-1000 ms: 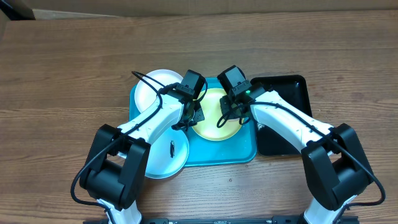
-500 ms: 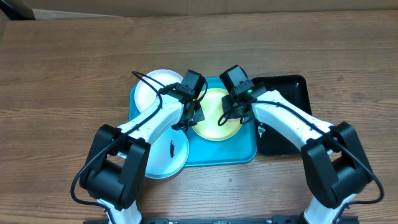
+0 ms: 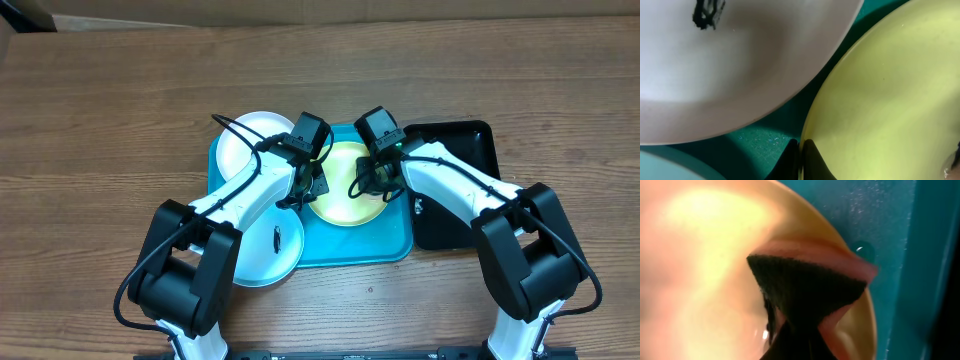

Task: Clean dirty plates on tray and stack at the side
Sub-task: 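Move the sponge onto the yellow plate and wipe it with the right gripper, then return the sponge to the black tray, release it, raise the right gripper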

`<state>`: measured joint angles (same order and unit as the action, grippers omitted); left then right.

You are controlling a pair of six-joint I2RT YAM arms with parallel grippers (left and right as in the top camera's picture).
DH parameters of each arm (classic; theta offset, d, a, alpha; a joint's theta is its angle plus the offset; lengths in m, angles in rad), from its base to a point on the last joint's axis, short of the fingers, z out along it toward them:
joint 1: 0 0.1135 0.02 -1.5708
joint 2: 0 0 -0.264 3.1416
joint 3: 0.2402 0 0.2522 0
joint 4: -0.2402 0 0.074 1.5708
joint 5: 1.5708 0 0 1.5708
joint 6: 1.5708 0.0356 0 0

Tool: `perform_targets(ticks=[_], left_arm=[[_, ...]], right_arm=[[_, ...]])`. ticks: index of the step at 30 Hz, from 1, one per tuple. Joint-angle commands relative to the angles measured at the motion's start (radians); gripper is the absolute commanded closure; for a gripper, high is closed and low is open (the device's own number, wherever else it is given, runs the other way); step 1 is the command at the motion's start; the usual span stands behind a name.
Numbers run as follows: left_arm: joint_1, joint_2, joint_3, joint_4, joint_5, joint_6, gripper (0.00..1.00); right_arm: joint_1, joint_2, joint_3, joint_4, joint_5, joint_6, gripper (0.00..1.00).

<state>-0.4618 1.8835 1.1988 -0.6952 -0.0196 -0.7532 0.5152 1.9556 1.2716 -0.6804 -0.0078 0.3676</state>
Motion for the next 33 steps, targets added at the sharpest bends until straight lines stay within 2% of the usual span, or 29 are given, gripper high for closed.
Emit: perform_targets(ticks=[1,8,16,19,25,29,33], left_arm=[[0.010,0.013,-0.003,0.002,0.003,-0.011,0.96],[0.010,0.013,-0.003,0.003,0.013,-0.010,0.96],[0.010,0.013,-0.003,0.003,0.013,-0.010,0.96],[0.010,0.013,-0.003,0.001,0.013,-0.010,0.96],[0.010,0.013,-0.003,-0.002,0.013,-0.002,0.96],[0.010,0.013,-0.003,-0.005,0.013,-0.002,0.96],[0.010,0.013,-0.003,-0.005,0.013,-0.002,0.96]], right_arm=[[0.011,0.046,-0.009,-0.005,-0.130,0.039,0.96],[0.016,0.049,-0.010,0.003,-0.172,0.053,0.96],[0.017,0.049,-0.009,0.053,-0.348,0.043,0.96],[0.004,0.043,0.002,0.086,-0.473,-0.019,0.96],[-0.089,-0.023,0.052,0.079,-0.669,-0.061,0.96],[-0.178,-0.092,0.052,0.031,-0.669,-0.074,0.96],[-0.257,-0.156,0.052,-0.071,-0.674,-0.167,0.96]])
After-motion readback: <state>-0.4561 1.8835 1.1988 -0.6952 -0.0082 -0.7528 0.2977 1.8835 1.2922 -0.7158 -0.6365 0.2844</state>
